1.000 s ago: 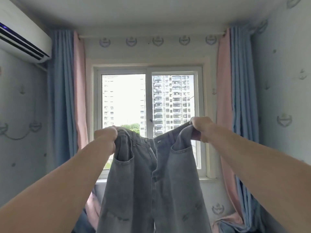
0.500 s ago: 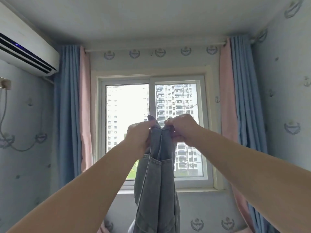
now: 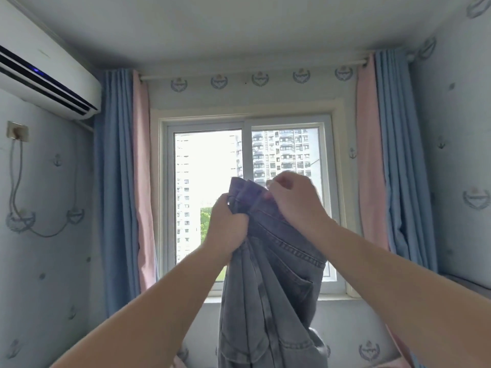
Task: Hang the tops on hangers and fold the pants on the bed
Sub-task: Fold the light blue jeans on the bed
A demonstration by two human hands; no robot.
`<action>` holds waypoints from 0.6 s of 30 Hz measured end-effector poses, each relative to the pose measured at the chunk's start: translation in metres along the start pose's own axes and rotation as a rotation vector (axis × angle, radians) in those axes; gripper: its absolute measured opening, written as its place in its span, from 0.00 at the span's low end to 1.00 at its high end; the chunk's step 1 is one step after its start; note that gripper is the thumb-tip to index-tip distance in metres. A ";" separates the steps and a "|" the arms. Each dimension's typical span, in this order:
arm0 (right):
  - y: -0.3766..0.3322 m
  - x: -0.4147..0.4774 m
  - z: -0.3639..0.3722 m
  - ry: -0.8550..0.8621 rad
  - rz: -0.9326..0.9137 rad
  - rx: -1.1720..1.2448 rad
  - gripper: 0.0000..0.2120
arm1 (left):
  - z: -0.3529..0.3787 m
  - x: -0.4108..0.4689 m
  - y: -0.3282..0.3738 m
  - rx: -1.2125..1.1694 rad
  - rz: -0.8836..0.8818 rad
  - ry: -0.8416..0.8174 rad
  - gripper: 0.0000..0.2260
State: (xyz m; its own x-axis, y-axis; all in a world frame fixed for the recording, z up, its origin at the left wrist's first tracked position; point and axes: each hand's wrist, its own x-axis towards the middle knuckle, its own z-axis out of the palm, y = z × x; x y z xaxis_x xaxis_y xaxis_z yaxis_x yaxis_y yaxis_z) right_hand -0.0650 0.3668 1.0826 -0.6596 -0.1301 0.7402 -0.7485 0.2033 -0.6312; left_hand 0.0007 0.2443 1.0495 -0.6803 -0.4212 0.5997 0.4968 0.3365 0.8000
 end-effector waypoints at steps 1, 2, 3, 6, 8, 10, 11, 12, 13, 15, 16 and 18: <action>0.007 -0.001 -0.003 0.103 -0.070 -0.062 0.10 | -0.010 0.007 0.000 -0.015 -0.011 0.019 0.13; 0.016 -0.001 -0.006 0.195 -0.087 -0.132 0.13 | -0.020 0.012 0.004 -0.011 -0.031 0.035 0.13; 0.026 0.000 -0.009 0.251 -0.057 -0.200 0.23 | -0.031 0.017 0.006 -0.019 -0.035 0.034 0.14; 0.051 -0.003 -0.006 0.041 0.225 -0.048 0.54 | -0.063 0.028 0.014 -0.123 -0.068 -0.002 0.16; 0.060 -0.013 0.006 -0.298 0.391 0.302 0.53 | -0.088 0.035 0.016 -0.229 -0.136 0.002 0.17; 0.062 -0.023 0.026 -0.609 0.439 0.546 0.39 | -0.112 0.039 0.018 -0.311 -0.206 0.003 0.15; 0.057 -0.026 0.038 -0.665 0.434 0.643 0.33 | -0.124 0.040 0.018 -0.323 -0.236 -0.006 0.13; 0.048 -0.028 0.051 -0.666 0.436 0.720 0.29 | -0.136 0.042 0.017 -0.327 -0.260 -0.020 0.11; 0.037 -0.029 0.063 -0.646 0.445 0.776 0.25 | -0.149 0.043 0.016 -0.325 -0.281 -0.042 0.09; 0.013 -0.029 0.086 -0.561 0.446 0.787 0.17 | -0.177 0.046 0.013 -0.300 -0.316 -0.078 0.07; 0.004 -0.029 0.095 -0.505 0.447 0.772 0.15 | -0.192 0.048 0.011 -0.286 -0.328 -0.097 0.07; -0.012 -0.026 0.110 -0.390 0.438 0.730 0.15 | -0.221 0.053 0.006 -0.234 -0.319 -0.123 0.06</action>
State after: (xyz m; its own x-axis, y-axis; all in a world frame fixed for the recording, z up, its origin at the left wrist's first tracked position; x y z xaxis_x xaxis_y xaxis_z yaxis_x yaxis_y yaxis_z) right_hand -0.0461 0.2614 1.0455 -0.7703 -0.5296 0.3551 -0.1980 -0.3307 -0.9227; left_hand 0.0867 0.0376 1.0909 -0.8724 -0.3647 0.3254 0.3498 -0.0008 0.9368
